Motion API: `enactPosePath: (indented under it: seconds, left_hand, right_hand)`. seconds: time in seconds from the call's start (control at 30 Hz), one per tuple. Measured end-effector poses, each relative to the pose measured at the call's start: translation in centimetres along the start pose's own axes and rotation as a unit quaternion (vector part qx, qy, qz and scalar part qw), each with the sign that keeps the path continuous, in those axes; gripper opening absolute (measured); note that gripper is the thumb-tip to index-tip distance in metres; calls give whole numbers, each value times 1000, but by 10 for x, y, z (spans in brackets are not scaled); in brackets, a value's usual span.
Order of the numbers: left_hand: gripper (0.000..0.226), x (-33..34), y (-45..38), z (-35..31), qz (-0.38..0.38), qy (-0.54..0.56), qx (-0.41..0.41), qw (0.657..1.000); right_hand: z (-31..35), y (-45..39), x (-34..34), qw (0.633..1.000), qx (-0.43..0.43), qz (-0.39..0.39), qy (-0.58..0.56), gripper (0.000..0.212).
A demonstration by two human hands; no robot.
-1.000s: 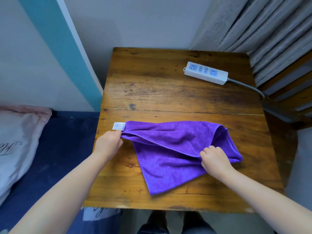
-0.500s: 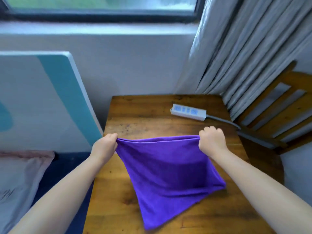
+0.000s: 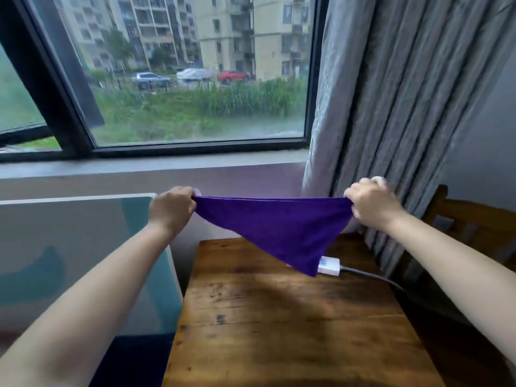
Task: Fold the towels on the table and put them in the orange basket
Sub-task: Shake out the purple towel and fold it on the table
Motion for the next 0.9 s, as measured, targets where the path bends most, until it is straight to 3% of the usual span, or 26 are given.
enactPosePath:
  seconds: [0.1, 0.23, 0.3, 0.4, 0.47, 0.67, 0.9]
  left_hand:
    - [23, 12, 9, 3, 55, -25, -5, 998]
    - [23, 17, 10, -1, 76, 12, -37, 996]
    - [20, 22, 6, -3, 100, 91, -71, 988]
    - [22, 42, 0, -4, 171, 243, -141, 944]
    - [22, 54, -1, -4, 188, 260, -167, 932]
    - [24, 65, 4, -4, 145, 198, -146, 958]
    - [23, 59, 18, -1, 111, 194, -90, 971]
  right_hand:
    - [-9, 3, 2, 998, 13, 11, -58, 22]
    - [-17, 6, 19, 982, 52, 127, -128, 20]
    - [-18, 5, 20, 978, 77, 114, -157, 21]
    - [-21, -5, 24, 968, 142, 83, -191, 25]
    - [-18, -12, 29, 964, 170, 75, -191, 29]
    - [-25, -19, 43, 969, 202, 60, -129, 33]
    - [-26, -2, 55, 983, 128, 1, -129, 28]
Point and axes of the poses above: each hand's wrist, its own y-axis away from the middle knuckle, its own x-axis out of the palm, z = x × y, the point moved 6 cm from there along -y, towards the middle knuckle, and after that the axes turned 15 degrees about -y, right-handed, at the moved point
